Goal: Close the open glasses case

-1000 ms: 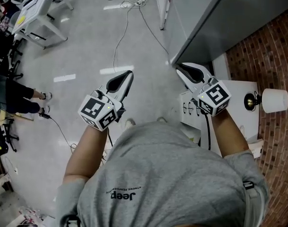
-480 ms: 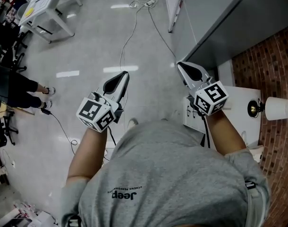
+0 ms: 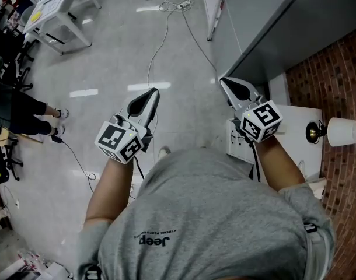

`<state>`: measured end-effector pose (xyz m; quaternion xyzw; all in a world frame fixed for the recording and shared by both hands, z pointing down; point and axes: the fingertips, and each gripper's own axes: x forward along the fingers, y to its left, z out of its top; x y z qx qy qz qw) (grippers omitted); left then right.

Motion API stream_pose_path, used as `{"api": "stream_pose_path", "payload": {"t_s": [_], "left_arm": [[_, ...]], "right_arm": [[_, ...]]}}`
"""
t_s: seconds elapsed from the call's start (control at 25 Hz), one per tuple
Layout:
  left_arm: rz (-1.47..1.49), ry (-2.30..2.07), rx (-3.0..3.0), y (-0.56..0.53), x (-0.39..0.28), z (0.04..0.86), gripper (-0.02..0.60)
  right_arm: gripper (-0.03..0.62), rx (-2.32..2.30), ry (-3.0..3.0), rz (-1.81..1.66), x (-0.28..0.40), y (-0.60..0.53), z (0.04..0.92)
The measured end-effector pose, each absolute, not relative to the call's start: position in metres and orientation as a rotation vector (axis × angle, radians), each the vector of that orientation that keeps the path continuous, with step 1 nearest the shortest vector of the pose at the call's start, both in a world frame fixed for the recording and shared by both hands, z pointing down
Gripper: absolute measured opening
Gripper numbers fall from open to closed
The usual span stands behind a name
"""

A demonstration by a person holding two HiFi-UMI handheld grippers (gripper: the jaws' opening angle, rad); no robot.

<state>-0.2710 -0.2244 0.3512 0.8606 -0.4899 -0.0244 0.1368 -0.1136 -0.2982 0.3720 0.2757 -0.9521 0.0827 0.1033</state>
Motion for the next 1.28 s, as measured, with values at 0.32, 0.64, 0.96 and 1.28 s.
{"api": "stream_pose_path", "payload": {"t_s": [0.32, 0.64, 0.96, 1.28], "left_arm": [[-0.069, -1.412, 2.499, -0.224, -0.268, 0.349, -0.003], [-0.067, -1.402, 2.505, -0.221, -0.261, 0.348, -0.003], [-0.058, -1.393, 2.51, -0.218, -0.258, 0.35, -0.003], [-0.055, -1.387, 2.508, -0.214, -0.256, 0.349, -0.003]], "right_arm": [[0.008, 0.814, -2.808, 0.256, -0.11, -0.296, 0.373], [0.008, 0.79, -2.804, 0.238, -0.108, -0.29, 0.373], [0.008, 0.78, -2.803, 0.24, -0.107, -0.286, 0.376], [0.008, 0.772, -2.801, 0.231, -0.106, -0.283, 0.375]]}}
